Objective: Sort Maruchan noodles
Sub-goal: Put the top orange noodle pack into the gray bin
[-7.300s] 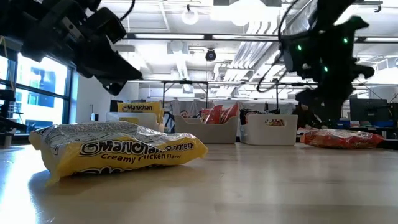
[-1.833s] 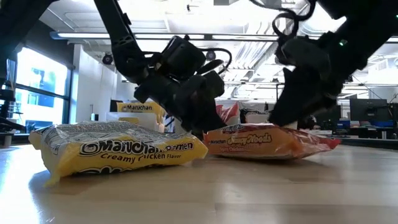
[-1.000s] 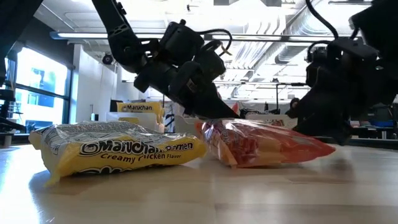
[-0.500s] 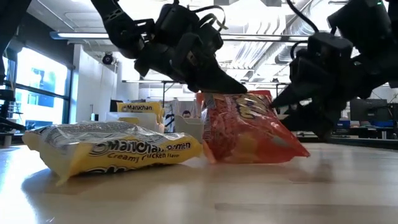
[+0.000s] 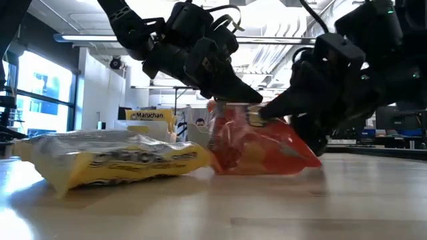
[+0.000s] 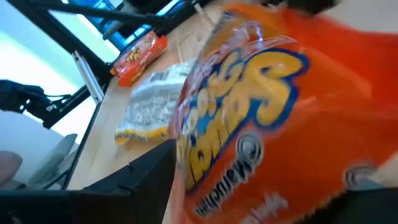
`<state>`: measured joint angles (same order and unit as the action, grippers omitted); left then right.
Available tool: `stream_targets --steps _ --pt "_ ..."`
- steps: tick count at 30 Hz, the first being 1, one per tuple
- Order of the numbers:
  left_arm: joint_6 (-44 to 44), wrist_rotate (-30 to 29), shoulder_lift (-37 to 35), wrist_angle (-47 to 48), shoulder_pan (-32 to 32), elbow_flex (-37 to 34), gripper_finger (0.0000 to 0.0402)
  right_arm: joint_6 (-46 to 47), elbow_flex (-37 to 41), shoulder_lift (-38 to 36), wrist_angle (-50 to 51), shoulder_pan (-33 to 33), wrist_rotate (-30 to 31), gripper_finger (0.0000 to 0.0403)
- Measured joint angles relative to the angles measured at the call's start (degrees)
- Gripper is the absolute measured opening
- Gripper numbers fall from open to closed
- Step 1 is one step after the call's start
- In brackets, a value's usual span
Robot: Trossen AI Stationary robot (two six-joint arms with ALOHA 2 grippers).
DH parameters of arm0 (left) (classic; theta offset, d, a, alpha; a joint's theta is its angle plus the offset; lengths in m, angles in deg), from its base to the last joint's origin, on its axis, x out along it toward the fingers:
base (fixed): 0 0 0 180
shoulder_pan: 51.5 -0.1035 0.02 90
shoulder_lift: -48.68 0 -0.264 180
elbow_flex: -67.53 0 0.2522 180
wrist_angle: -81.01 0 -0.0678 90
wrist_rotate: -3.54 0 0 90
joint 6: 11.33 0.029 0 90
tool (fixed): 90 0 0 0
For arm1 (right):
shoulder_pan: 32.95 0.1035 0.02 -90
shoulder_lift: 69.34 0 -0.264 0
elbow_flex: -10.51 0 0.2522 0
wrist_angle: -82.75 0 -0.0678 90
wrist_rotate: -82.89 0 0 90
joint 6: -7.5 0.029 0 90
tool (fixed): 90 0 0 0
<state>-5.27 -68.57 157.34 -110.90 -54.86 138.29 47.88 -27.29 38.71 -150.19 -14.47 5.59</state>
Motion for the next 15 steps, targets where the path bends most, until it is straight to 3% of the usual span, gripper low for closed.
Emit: stream_targets --steps 5,15 --pt "0.19 -0.13 0.00 0.20 0.02 0.00 0.0000 -0.29 -2.53 3.80 -0.42 1.50 0.72 0.0214" --pt "0.92 -0.68 -2.52 2.50 -0.39 0.00 0.0000 -1.92 -3.33 4.19 -2.56 3.15 4.96 0.0065"
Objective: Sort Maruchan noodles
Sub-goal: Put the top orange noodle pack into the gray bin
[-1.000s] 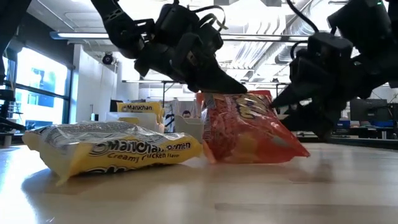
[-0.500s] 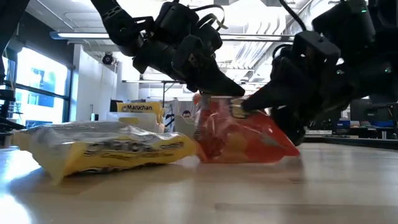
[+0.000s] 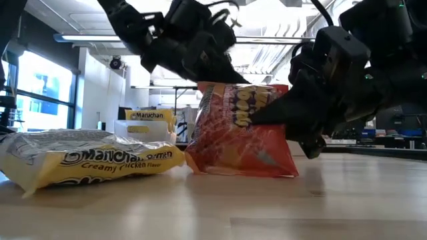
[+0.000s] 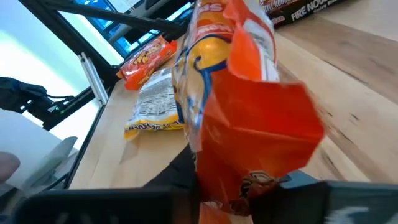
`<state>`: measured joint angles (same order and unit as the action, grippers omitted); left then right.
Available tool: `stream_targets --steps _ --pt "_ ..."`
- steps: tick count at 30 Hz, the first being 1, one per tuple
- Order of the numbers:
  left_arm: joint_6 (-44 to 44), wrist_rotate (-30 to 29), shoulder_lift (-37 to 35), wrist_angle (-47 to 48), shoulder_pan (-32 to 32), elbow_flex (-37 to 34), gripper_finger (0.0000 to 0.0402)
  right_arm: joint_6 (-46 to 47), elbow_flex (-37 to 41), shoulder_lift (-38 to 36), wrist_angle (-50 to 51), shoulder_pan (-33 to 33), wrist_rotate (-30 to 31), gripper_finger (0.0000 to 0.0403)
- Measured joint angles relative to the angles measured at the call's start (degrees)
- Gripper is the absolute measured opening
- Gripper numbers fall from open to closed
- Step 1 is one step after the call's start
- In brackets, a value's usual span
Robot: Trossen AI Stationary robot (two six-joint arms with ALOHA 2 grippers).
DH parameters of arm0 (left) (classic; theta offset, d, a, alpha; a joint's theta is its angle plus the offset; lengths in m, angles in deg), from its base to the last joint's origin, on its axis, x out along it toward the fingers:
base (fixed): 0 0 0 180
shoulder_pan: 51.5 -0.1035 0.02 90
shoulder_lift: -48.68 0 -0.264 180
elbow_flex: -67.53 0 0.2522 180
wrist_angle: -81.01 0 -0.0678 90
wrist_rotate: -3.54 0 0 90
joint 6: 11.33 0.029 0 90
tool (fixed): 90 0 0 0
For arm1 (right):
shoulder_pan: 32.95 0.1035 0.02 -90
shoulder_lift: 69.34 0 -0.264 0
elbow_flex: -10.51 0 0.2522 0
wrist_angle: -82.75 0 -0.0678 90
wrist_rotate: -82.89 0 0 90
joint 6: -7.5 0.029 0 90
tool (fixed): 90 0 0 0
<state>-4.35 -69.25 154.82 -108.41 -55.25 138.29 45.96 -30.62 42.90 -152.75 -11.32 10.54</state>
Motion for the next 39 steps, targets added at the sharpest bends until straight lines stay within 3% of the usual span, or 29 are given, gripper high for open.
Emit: stream_targets --steps 4,12,16,20,25,33,39 --pt "2.23 -2.76 -5.30 0.53 0.02 -3.24 0.0000 -1.05 0.02 0.00 -0.47 -0.02 0.17 0.0047" --pt "-1.00 -9.09 -20.54 -14.49 0.17 -23.22 0.0000 -2.74 0.13 -0.43 -1.72 -1.39 -1.35 0.0051" --pt "-7.39 -9.25 -26.35 -13.17 0.02 -29.05 0.0004 -3.13 0.13 -2.59 -0.88 -4.17 -5.20 0.0048" --pt "-10.94 -9.06 -29.60 -6.47 0.48 -29.79 0.0022 -6.24 -0.49 -6.28 3.61 -6.99 -8.55 0.0048" --pt "-11.31 -8.85 -31.20 0.68 2.21 -27.09 0.0064 -11.69 -5.90 -11.98 21.99 -8.20 -8.91 0.0047" --pt "-8.02 -8.85 -31.07 8.72 4.68 -20.92 0.0141 -21.04 -24.46 -14.05 61.17 -8.04 -3.86 0.0047" --pt "-7.81 -9.56 -30.94 11.73 6.58 -18.35 0.0189 -26.81 -31.18 -13.99 68.21 -7.63 -0.72 0.0047"
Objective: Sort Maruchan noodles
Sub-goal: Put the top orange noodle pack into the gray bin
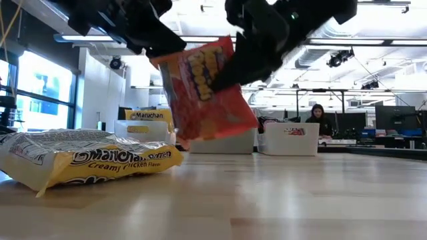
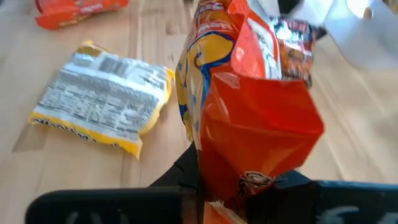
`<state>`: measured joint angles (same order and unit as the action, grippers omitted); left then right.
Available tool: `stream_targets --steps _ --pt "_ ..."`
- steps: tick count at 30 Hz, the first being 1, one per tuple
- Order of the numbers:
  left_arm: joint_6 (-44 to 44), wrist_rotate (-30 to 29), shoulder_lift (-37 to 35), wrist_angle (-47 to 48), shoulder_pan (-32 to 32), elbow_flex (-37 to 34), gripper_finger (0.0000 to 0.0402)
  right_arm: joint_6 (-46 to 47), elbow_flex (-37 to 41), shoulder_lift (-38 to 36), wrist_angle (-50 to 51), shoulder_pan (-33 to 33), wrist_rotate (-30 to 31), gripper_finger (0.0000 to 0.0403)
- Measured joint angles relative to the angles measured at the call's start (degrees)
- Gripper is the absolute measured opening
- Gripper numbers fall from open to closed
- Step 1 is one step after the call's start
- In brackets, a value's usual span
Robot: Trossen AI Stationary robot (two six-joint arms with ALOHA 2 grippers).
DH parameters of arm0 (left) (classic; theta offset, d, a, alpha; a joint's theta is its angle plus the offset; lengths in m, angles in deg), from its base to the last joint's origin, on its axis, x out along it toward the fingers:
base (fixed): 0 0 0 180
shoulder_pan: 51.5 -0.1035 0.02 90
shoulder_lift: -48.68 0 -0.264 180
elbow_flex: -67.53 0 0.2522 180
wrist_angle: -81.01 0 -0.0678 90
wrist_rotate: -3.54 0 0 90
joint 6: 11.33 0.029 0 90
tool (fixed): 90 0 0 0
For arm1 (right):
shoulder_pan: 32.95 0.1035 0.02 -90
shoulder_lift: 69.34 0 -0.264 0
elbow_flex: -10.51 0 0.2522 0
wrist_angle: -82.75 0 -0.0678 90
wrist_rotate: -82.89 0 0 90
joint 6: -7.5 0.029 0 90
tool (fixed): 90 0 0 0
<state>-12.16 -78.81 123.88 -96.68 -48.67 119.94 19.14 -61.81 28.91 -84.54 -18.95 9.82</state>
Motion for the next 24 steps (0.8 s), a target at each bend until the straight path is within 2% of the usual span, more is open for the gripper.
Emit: stream_targets --steps 7,12,18,24 --pt "3.22 -5.46 0.10 2.53 1.52 1.34 0.0223 -1.58 -0.71 0.02 0.03 -0.04 -0.04 0.0047" --pt "4.04 -4.15 1.83 2.65 1.99 2.17 0.0225 -1.71 -0.71 0.11 -0.15 -0.13 -0.26 0.0047" --pt "6.02 -3.27 4.47 2.52 2.90 2.18 0.0208 -2.47 -0.71 0.11 -0.86 -0.13 -0.11 0.0047" --pt "7.82 -3.25 5.79 2.07 3.71 2.18 0.0166 -3.11 -0.68 0.11 -0.95 -0.11 -0.28 0.0048"
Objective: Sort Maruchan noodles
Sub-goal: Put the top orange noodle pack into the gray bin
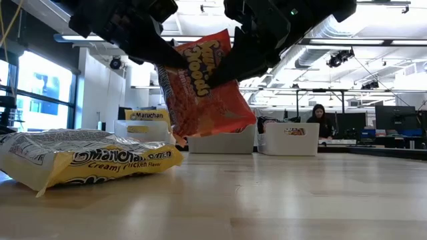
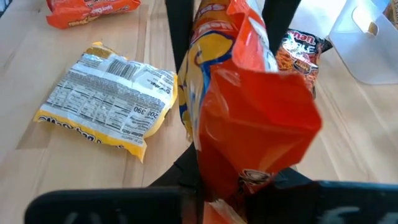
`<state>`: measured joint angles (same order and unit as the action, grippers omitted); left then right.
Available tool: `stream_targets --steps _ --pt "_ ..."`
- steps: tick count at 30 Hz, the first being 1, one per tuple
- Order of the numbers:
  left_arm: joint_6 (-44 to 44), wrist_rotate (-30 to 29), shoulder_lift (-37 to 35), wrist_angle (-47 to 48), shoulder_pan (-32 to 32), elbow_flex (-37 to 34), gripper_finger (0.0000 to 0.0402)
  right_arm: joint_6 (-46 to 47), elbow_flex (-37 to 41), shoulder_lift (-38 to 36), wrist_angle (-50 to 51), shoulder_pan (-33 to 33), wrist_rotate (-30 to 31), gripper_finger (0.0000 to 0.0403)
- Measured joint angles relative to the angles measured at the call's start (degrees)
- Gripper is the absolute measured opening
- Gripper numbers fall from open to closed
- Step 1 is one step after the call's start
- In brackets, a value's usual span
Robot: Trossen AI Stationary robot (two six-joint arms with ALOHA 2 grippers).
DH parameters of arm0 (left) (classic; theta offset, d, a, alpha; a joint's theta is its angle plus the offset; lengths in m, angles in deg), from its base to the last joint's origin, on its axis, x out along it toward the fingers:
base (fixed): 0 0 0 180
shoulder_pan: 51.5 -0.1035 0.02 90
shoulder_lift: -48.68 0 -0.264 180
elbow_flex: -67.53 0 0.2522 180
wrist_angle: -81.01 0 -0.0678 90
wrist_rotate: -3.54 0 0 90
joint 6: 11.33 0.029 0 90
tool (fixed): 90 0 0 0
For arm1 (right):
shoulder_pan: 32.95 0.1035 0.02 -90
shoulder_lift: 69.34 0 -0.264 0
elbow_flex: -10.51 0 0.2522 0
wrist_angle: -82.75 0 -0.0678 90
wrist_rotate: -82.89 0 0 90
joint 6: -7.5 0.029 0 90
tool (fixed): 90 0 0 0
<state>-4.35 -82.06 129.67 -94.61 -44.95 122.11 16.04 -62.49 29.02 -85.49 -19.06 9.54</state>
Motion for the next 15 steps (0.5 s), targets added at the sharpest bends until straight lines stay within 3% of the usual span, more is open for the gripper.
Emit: stream_targets --steps 7,15 --pt "0.64 0.16 -0.35 0.65 -0.22 0.00 0.0109 -0.07 0.02 0.00 -0.25 0.43 0.37 0.0082" --pt "1.27 0.59 -0.26 1.48 -0.16 -0.17 0.0108 -0.20 0.00 -1.34 0.53 2.88 2.91 0.0190"
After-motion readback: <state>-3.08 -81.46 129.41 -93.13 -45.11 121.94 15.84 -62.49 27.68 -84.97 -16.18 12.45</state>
